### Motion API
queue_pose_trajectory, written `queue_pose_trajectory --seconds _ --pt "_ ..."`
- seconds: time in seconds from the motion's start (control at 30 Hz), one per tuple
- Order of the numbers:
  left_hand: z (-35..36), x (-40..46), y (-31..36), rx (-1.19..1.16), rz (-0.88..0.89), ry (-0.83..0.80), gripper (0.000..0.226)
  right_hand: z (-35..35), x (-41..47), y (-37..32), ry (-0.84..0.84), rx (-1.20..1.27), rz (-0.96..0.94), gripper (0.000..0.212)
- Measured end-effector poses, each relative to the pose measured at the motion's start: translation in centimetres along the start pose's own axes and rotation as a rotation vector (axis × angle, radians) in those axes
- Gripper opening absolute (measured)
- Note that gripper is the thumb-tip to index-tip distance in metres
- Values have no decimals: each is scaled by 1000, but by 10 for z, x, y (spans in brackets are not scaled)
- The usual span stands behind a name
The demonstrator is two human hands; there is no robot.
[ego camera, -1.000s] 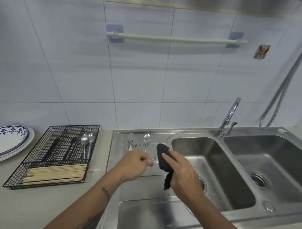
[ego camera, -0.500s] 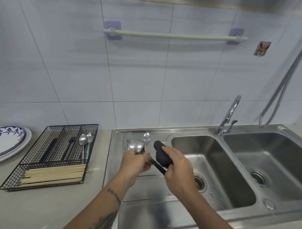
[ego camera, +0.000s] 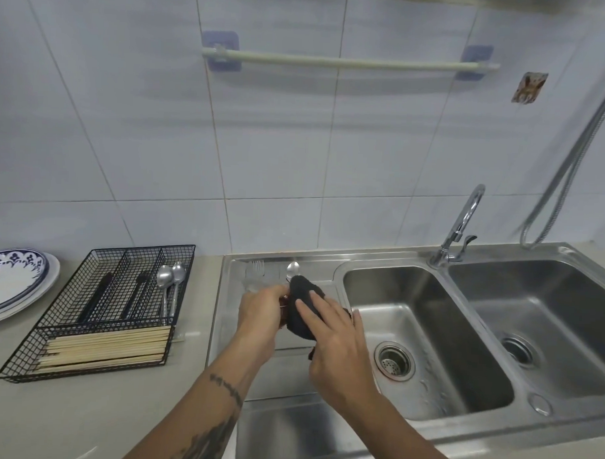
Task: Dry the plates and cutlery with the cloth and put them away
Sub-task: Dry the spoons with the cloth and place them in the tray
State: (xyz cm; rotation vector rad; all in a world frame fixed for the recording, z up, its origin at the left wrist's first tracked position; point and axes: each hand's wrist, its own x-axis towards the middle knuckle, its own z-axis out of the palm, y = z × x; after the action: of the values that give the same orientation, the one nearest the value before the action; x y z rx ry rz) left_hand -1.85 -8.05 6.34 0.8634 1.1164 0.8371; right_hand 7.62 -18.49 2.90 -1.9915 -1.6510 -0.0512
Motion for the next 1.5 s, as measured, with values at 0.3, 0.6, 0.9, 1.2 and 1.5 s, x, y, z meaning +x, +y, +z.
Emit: queue_pose_trajectory --seconds 0.3,0.6,0.9,1.2,1.5 --pt "-5 -1 -3 -122 -31 -62 18 0 -6 13 75 102 39 68" --pt "-14 -11 -6 -129 56 -340 16 -22 11 26 58 440 344 55" --pt "-16 -6 -20 -108 222 -15 17 -29 17 28 62 327 386 54" --pt "-6 -1 -22 -243 73 86 17 -4 3 -4 21 -55 -46 67" --pt "-18 11 -23 -120 15 115 18 11 15 -7 -40 34 -68 70"
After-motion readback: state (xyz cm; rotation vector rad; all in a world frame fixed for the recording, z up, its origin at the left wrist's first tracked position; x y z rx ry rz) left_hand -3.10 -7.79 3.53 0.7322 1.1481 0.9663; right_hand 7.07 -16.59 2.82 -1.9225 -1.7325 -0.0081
